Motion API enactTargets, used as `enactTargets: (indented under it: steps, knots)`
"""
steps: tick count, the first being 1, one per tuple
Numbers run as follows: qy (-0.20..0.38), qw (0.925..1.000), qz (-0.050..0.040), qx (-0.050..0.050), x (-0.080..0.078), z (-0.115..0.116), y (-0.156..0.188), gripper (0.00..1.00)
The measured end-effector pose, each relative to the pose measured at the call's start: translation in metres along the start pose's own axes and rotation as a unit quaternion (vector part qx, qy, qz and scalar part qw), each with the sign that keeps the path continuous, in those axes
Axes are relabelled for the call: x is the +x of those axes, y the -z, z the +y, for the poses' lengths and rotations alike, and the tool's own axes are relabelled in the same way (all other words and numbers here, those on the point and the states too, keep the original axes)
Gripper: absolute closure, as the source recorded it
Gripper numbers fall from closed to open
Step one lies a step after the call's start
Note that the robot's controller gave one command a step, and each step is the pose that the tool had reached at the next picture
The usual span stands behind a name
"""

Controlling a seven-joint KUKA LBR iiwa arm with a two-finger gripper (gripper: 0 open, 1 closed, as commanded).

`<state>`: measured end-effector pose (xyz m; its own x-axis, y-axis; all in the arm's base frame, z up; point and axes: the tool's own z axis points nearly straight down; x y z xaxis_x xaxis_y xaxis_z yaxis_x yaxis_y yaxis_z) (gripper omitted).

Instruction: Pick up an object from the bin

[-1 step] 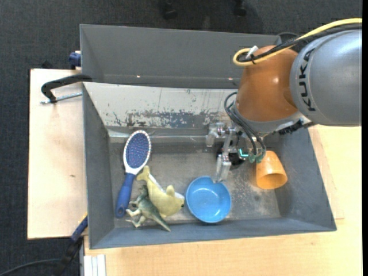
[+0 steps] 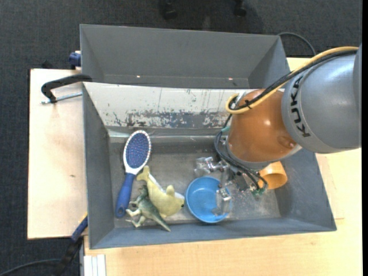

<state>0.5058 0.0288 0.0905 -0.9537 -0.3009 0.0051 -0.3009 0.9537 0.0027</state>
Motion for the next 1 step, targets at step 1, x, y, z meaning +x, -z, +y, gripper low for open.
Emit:
enactTargets:
  steps: [1]
  knots:
    - [-0.152,0.9884,-0.0017,0.000,0.0083,0.0081,-0.0207,0.00]
